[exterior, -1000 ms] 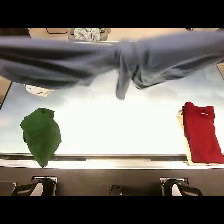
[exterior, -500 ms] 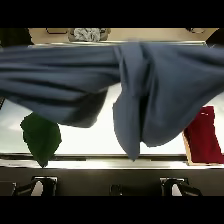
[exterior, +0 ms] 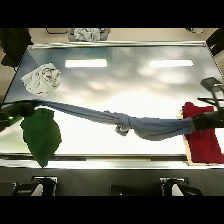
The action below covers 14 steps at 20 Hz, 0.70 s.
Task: Fold the shirts.
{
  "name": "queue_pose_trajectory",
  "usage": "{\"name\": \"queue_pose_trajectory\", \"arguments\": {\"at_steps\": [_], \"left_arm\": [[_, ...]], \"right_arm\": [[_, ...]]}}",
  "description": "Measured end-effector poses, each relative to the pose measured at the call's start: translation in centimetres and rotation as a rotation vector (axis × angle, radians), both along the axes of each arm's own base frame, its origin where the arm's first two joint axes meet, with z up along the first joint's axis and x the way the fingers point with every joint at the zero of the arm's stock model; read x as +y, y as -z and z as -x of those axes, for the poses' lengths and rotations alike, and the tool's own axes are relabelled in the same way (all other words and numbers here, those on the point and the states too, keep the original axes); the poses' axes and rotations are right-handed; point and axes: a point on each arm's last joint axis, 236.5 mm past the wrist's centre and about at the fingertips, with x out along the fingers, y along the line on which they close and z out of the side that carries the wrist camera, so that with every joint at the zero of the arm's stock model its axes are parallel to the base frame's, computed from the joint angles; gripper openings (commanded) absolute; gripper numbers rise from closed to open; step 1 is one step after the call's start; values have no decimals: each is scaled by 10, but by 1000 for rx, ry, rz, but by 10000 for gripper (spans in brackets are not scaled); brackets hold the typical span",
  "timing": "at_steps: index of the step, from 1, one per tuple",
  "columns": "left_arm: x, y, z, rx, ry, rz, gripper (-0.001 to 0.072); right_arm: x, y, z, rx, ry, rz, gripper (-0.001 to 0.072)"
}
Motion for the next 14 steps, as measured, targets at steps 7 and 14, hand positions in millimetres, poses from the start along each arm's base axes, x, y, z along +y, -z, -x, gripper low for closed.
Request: {"name": "queue_pose_trajectory", "arguments": {"at_steps": [7,14], "left_arm": [[-24,76,-38,112,24,45,27],[-47,97,-46,143,53,80,28]], "right_arm": [[8,100,-142,-137,151,-253,65],[39,115,-166,-111,70,-411,698]]}}
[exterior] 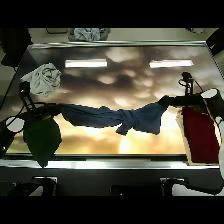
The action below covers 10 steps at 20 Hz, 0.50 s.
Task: Fold the shirts.
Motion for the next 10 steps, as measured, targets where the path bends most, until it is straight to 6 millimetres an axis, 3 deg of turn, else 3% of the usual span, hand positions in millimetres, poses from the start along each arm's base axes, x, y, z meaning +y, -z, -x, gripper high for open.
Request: {"name": "queue_pose_trajectory", "arguments": {"at_steps": [3,6,10], "left_arm": [[-3,0,0,0,3,5,28],[-4,1,2,7,10,6,28],[-7,6,7,35,25,8,28]], "right_arm": [[-7,21,51,190,-111,84,696],[9,48,99,356,-146,19,697],[40,74,124,418,-90,-128,704]]}}
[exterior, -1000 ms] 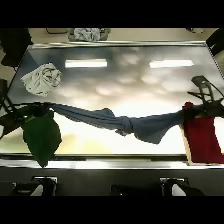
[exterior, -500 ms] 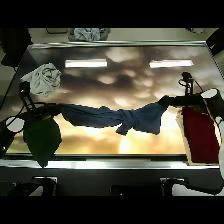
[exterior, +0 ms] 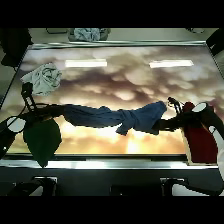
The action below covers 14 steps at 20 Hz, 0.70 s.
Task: Fold the shirts.
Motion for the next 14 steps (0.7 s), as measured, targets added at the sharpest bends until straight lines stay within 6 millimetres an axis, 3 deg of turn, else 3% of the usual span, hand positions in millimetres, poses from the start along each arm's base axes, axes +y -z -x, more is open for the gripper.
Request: {"name": "queue_pose_trajectory", "arguments": {"at_steps": [1,2,3,4,7,10,12,14], "left_arm": [[0,1,1,4,2,1,28],[-1,1,1,7,4,1,28],[-1,1,1,7,4,1,28],[-1,2,2,11,6,1,28],[-1,-1,1,6,7,1,28],[-1,-27,-5,-53,11,-4,27],[6,-70,-15,-153,4,-27,27],[23,-145,-23,-316,-34,-48,27]], "right_arm": [[6,4,3,10,26,-28,684],[11,5,3,12,54,-51,606],[17,8,2,14,76,-69,379],[19,12,2,12,81,-64,25],[37,9,-1,-2,83,-96,35],[39,-22,-20,-106,44,-107,36],[27,-76,-50,-267,36,-89,36],[3,-153,-79,-482,56,-32,36]]}}
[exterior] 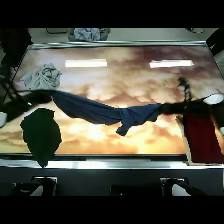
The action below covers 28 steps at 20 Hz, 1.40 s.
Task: Fold the shirts.
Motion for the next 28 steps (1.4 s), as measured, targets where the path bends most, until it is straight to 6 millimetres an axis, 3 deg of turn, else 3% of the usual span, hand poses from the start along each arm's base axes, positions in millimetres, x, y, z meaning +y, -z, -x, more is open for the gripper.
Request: {"name": "queue_pose_trajectory", "arguments": {"at_steps": [2,3,5,7,8,11,13,15,17,21,24,28], "left_arm": [[28,-87,9,-179,-69,-12,26],[42,-123,20,-247,-111,-16,26],[71,-180,52,-347,-206,-10,27],[88,-217,84,-426,-281,-5,27],[92,-230,98,-458,-304,-3,26],[93,-254,130,-524,-339,-8,26],[97,-255,140,-522,-363,-37,26],[101,-239,139,-468,-375,-62,27],[105,-208,133,-384,-381,-74,27],[105,-115,107,-171,-341,-75,27],[82,-44,89,-50,-233,-75,27],[57,15,67,9,-145,-66,27]], "right_arm": [[-31,-103,-12,-255,59,97,36],[-49,-155,-8,-373,112,169,36],[-72,-236,16,-541,225,290,36],[-75,-288,47,-647,294,355,36],[-74,-304,62,-678,314,377,36],[-68,-328,96,-719,350,427,37],[-67,-323,113,-685,347,460,37],[-71,-305,123,-599,338,499,37],[-75,-279,135,-491,322,525,37],[-83,-194,147,-205,268,504,37],[-92,-132,138,-65,259,460,37],[-106,-64,96,38,267,374,37]]}}
